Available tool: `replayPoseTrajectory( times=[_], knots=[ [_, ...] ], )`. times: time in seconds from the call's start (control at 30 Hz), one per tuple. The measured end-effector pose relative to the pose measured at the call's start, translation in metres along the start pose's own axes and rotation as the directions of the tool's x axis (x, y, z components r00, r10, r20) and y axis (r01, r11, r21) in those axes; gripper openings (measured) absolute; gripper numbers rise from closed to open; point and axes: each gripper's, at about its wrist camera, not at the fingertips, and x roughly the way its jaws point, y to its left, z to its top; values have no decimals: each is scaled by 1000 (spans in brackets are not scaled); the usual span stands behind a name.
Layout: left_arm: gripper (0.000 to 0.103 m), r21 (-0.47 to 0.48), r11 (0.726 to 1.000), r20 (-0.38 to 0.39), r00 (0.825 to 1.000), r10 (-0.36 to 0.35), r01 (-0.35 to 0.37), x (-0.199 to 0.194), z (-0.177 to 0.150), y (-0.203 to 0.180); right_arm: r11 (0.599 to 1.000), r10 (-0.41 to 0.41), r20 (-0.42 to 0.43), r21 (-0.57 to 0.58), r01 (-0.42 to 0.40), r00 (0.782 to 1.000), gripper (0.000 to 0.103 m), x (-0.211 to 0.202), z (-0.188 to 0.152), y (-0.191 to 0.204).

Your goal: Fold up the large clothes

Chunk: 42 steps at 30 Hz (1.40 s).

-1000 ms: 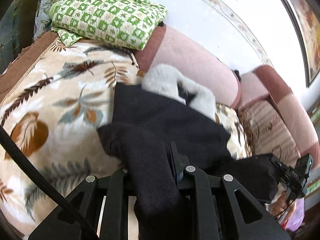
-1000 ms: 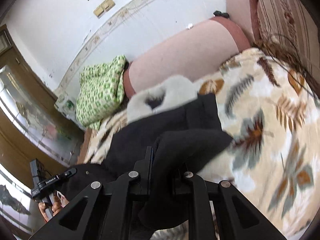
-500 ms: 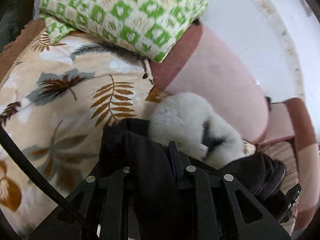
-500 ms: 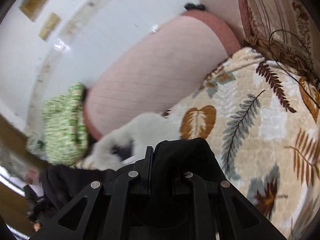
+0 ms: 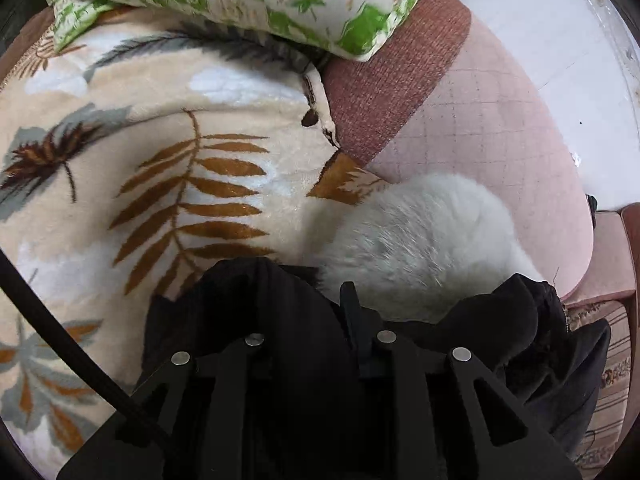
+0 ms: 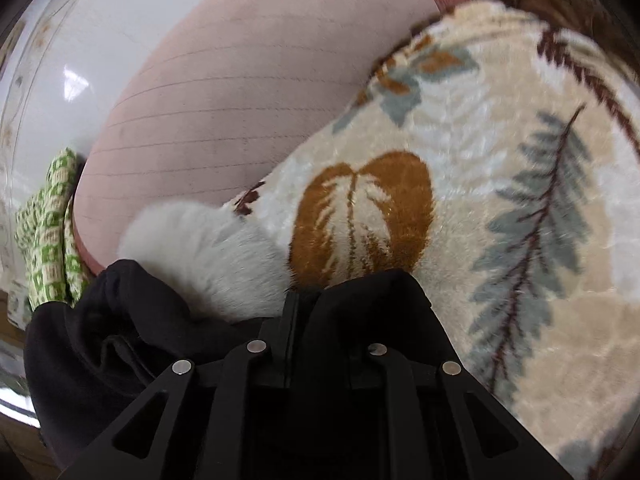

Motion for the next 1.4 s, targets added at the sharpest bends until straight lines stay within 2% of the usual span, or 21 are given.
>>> replayPoseTrajectory(
  times=[0.27,0.33,0.4,0.43,0.5,0.53,0.57,0.6,0.63,0.67,0.7,0.73,0.83,0.97,1.03,1.07,1.17,1.2,1.23,1.33,1.4],
  knots=[
    [22,15,1000,86,996,-17,16,9,-10,1,996,74,56,36,-76,996,15,6,-9,-15],
    [22,12,1000,59,998,-27,26,8,-8,2,995,84,78,40,-87,993,15,3,-12,-17],
    [25,15,1000,-33,999,-23,23,3,0,1,997,71,76,35,-74,995,16,1,-11,-12],
    [29,12,999,-43,998,-37,37,-8,3,1,998,52,62,26,-54,997,17,-2,-10,-8],
    [40,-3,997,-16,996,-83,83,-42,6,3,1000,7,40,-6,-7,999,21,-16,-4,6],
    [50,-14,995,2,995,-102,102,-55,7,5,1000,5,48,-20,-4,999,24,-25,-2,11],
    [64,-33,992,33,992,-121,122,-72,7,8,999,14,64,-42,-12,998,35,-38,0,18],
    [71,-60,990,86,988,-125,131,-98,6,12,998,30,81,-58,-25,996,49,-50,1,24],
    [80,-71,989,113,986,-122,130,-110,4,15,997,39,103,-72,-32,994,59,-62,2,30],
    [81,-80,988,156,981,-117,131,-133,2,19,996,23,148,-91,-10,989,81,-77,1,36],
    [81,-77,988,169,979,-115,130,-145,0,21,993,-7,203,-111,30,979,96,-93,0,41],
    [81,-67,990,177,978,-112,126,-157,-3,22,988,-38,263,-132,75,964,98,-111,-2,47],
    [81,-33,997,206,977,-56,64,-193,-24,30,977,-71,304,-170,128,950,98,-144,-10,57],
    [81,24,999,231,973,27,-33,-218,-80,44,941,-45,308,-306,143,950,98,-176,-41,84],
    [81,54,993,244,965,93,-110,-217,-115,49,918,-18,282,-375,127,959,91,-180,-62,104],
    [81,83,985,254,959,128,-153,-214,-138,50,903,-7,254,-414,115,967,83,-179,-76,115],
    [81,144,967,283,945,163,-210,-207,-185,56,860,29,168,-507,61,985,57,-162,-109,148],
    [81,155,965,286,945,161,-211,-202,-196,59,848,37,147,-528,46,989,52,-152,-116,158],
    [81,160,966,283,947,154,-205,-198,-201,62,839,39,135,-542,41,990,52,-141,-123,168],
    [81,169,972,264,957,117,-165,-187,-211,74,823,-43,135,-556,112,990,52,-92,-130,190],
    [81,182,967,296,948,121,-180,-188,-211,78,828,-102,148,-535,166,984,52,-54,-125,194]
  ],
)
